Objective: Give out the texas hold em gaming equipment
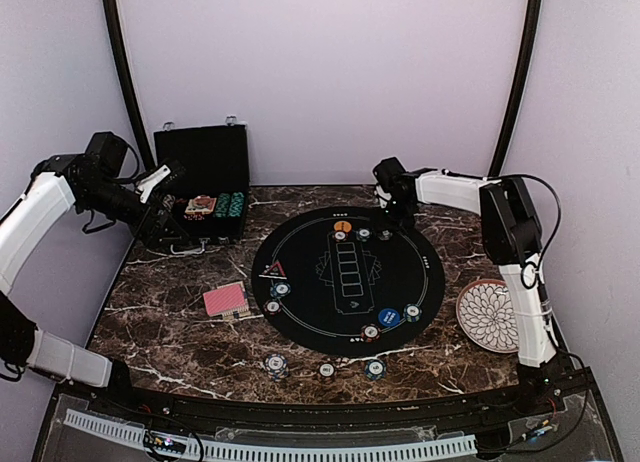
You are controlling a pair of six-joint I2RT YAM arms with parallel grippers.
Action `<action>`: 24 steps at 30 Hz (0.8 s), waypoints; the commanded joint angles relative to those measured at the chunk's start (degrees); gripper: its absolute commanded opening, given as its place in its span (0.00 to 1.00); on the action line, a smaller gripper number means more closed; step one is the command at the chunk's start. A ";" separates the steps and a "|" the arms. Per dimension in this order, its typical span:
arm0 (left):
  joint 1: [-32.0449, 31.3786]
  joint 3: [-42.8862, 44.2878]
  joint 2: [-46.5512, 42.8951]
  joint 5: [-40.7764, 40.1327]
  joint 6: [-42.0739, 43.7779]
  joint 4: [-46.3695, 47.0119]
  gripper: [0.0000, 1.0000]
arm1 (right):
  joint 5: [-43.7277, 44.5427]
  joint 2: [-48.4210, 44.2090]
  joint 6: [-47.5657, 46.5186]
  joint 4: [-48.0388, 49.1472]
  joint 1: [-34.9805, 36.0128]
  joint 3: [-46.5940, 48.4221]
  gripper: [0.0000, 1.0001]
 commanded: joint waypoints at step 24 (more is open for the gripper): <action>-0.15 14.63 14.74 2.89 -2.22 -3.17 0.99 | -8.42 -11.85 8.19 -8.28 1.37 1.23 0.69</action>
